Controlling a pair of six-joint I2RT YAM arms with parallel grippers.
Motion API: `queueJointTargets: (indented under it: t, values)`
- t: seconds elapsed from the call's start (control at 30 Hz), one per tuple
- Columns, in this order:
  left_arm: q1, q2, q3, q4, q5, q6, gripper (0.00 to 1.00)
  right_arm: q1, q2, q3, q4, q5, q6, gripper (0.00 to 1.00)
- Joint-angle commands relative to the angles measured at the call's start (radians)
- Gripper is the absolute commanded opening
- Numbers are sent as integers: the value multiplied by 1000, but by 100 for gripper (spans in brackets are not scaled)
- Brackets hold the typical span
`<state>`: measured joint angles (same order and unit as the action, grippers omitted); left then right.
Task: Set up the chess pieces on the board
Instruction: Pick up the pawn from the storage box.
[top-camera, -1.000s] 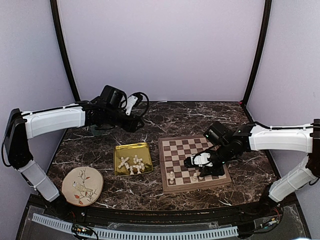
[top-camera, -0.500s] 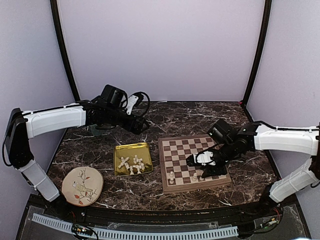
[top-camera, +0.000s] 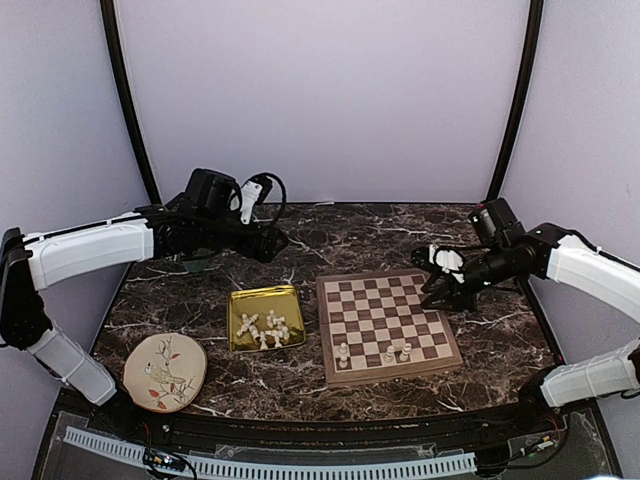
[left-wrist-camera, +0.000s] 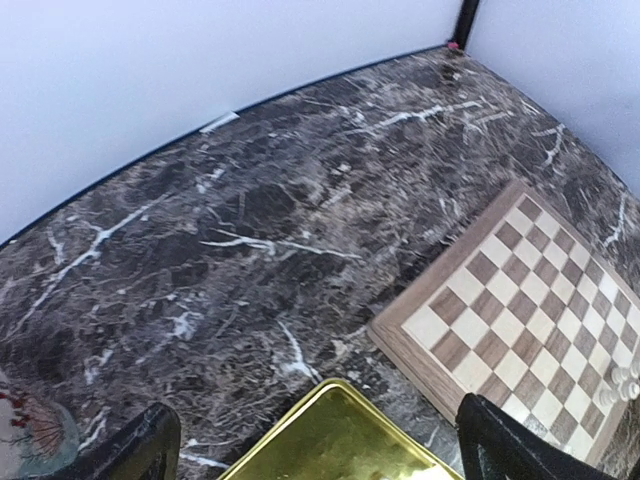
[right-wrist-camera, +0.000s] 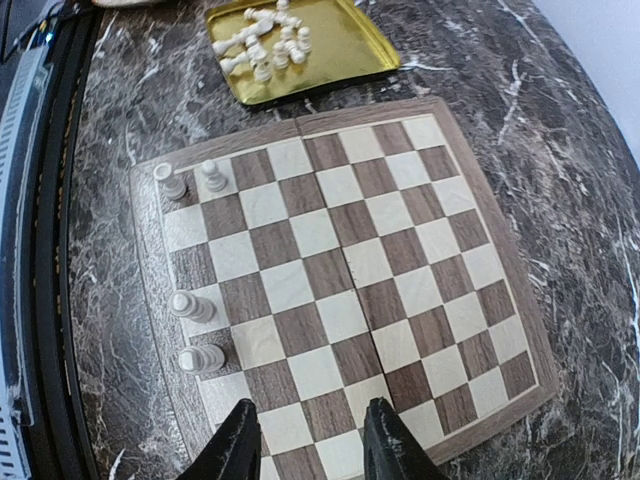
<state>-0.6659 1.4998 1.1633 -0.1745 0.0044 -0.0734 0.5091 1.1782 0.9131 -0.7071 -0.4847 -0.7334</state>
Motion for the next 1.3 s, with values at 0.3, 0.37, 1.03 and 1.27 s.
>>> queueJointTargets:
  t: [0.3,0.37,1.03,1.27]
  values:
    - [0,113,90,-330,-39,-14,42,-128,-160,-193,284,42,128,36]
    - [0,93,40,-324,-15,-49,37,-129,-176,-202,295,64,122,36]
    - [0,222,-28,-508,-52,-86,33,-128,-163,-222,299,79,80,37]
    - [1,257,-23,-487,-84,-83,28,-129,-156,-224,298,78,75,37]
